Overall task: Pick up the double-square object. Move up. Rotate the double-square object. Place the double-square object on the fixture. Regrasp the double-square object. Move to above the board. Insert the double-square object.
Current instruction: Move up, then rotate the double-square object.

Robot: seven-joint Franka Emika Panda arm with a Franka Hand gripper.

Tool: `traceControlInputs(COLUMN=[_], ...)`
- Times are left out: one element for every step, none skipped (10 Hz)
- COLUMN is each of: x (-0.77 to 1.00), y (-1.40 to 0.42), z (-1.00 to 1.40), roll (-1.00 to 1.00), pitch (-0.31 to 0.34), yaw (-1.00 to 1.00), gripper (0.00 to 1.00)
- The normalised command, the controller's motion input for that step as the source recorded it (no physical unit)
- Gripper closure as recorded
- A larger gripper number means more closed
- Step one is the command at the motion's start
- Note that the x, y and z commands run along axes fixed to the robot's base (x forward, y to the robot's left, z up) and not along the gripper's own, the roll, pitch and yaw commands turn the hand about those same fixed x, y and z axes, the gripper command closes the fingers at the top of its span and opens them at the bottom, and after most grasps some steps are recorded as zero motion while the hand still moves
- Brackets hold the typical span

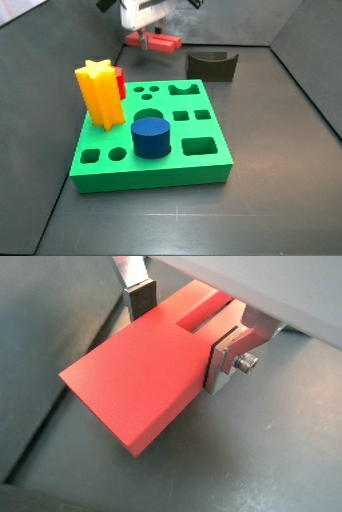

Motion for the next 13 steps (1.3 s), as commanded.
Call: traceControlInputs(x=[-0.01,0.09,0.07,0.01,-0.01,-0.02,-0.01,-0.02,0.0,0.0,0.02,0.03,0.03], y=[-0.01,-0.75,-0.69,-0.51,-0.33,-0.16,-0.09,-0.06,0.0,0.01,0.02,0.02,0.02], z=[0.19,0.83,0.8,0.72,0.62,0.52,0.41,0.26,0.0,-0.09,-0.09,-0.06,-0.05], roll=[0.1,0.0,0.01,0.04,0.08,0.11,0.12,0.14,0.0,0.0,0.0,0.0,-0.01], pitch=[0.103,0.0,0.003,0.018,0.024,0.048,0.071,0.087,0.0,-0.001,-0.002,-0.003,-0.004], yaw=[-0.01,0.0,0.02,0.02,0.03,0.03,0.03,0.03,-1.0,-1.0,-1.0,-1.0,-1.0], gripper=[1.0,1.0,1.0,1.0,1.0,1.0,1.0,1.0,1.0,1.0,1.0,1.0,1.0])
